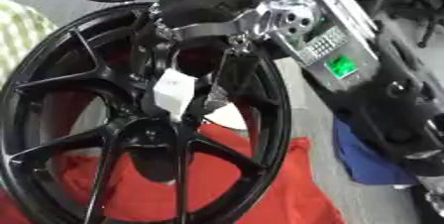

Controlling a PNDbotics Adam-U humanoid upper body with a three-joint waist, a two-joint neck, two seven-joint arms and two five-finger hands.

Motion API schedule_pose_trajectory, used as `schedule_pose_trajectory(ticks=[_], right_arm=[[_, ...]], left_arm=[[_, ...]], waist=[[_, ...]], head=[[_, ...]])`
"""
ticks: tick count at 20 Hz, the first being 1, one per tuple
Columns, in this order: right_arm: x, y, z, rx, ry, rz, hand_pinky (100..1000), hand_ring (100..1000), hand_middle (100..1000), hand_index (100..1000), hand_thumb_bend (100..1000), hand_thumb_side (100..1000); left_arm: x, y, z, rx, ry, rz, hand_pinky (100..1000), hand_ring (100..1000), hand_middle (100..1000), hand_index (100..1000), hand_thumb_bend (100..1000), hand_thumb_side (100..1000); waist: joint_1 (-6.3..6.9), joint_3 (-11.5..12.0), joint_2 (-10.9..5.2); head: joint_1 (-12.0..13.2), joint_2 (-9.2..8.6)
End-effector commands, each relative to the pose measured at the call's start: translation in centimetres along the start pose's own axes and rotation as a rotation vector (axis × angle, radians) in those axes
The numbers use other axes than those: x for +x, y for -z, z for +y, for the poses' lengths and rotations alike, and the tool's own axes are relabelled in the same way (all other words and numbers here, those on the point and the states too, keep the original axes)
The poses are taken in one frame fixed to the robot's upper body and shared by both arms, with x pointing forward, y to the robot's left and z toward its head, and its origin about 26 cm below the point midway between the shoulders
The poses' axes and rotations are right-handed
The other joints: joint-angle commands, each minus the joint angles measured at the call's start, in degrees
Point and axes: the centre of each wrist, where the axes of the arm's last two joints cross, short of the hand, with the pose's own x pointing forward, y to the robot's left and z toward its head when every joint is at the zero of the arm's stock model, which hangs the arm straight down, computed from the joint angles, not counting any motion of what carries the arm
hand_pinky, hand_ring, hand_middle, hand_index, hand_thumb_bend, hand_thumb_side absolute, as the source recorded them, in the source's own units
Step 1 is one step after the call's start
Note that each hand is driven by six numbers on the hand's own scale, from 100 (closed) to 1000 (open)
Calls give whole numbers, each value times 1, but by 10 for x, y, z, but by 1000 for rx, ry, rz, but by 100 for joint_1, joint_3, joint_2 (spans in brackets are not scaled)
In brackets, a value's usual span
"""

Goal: Pull the pin out of the wheel hub.

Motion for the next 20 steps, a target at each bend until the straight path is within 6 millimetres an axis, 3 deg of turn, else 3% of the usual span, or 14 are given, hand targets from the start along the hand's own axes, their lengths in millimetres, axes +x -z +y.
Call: schedule_pose_trajectory(ticks=[1,13,20], right_arm=[[-4,-3,-2,-5,-10,24,889,795,734,773,540,100],[-11,1,10,18,13,35,882,793,726,767,525,100],[-12,1,11,16,23,28,879,765,628,697,482,100]], left_arm=[[14,7,0,-7,-8,-44,568,584,534,674,100,900],[21,10,-4,-19,-20,-65,569,584,534,675,100,900],[22,10,-6,-22,-21,-67,569,584,535,675,100,900]], waist=[[38,22,-65],[16,117,60],[18,130,67]], head=[[-39,-118],[-104,-183],[-144,-181]])
